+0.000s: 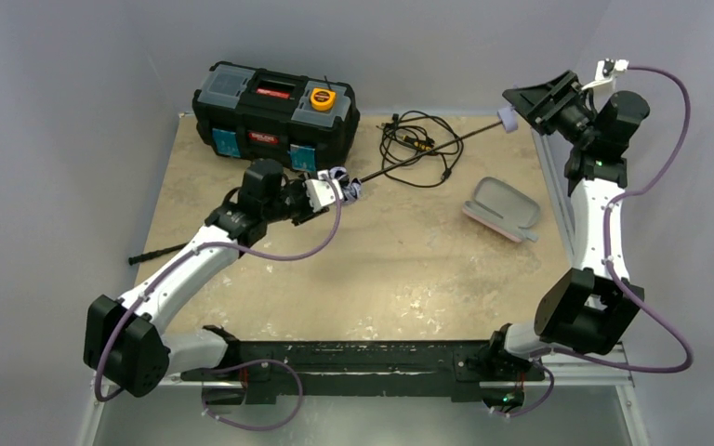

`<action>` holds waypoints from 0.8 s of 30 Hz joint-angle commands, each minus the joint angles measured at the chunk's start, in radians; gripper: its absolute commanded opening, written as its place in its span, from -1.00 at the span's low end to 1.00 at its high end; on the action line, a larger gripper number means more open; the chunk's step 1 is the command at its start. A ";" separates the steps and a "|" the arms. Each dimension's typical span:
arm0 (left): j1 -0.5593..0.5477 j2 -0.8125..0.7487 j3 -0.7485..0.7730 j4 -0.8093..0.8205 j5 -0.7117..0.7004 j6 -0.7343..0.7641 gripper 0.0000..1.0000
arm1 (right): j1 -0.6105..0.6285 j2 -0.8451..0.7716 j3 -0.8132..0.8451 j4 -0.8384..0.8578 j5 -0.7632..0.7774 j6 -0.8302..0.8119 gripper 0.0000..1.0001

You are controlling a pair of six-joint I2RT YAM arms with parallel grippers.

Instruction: Open the umbrella

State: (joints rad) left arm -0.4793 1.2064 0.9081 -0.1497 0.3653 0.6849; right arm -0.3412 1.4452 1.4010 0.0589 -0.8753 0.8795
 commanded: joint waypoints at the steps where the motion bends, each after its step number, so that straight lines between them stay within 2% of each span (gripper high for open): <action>1: 0.027 0.078 0.139 -0.286 0.011 -0.089 -1.00 | 0.015 -0.069 -0.048 0.133 0.152 -0.101 0.67; 2: 0.020 0.094 0.159 -0.312 0.015 -0.091 -1.00 | 0.019 -0.083 -0.060 0.094 0.157 -0.137 0.91; 3: 0.014 0.103 0.165 -0.320 0.003 -0.091 -1.00 | 0.019 -0.094 -0.072 0.060 0.134 -0.169 0.97; 6: 0.012 0.126 0.168 -0.333 -0.040 -0.092 -1.00 | -0.007 -0.123 -0.068 -0.190 0.175 -0.392 0.98; 9: 0.014 0.134 0.165 -0.347 -0.029 -0.093 -1.00 | -0.018 -0.164 -0.114 -0.331 0.138 -0.629 0.97; 11: 0.004 0.129 0.142 -0.325 -0.019 -0.075 -1.00 | 0.013 -0.195 -0.150 -0.384 0.058 -0.783 0.98; 14: -0.024 0.140 0.124 -0.315 -0.030 0.003 -1.00 | 0.134 -0.221 -0.176 -0.470 0.050 -0.982 0.97; 19: -0.051 0.149 0.121 -0.294 -0.028 0.067 -1.00 | 0.318 -0.201 -0.196 -0.492 0.038 -1.088 0.98; 24: -0.098 0.120 0.115 -0.239 -0.032 0.081 -1.00 | 0.495 -0.087 -0.143 -0.554 -0.013 -1.137 0.97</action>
State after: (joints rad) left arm -0.5453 1.3651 1.0161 -0.5087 0.3096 0.7238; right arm 0.0513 1.2858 1.2083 -0.4278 -0.8288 -0.1440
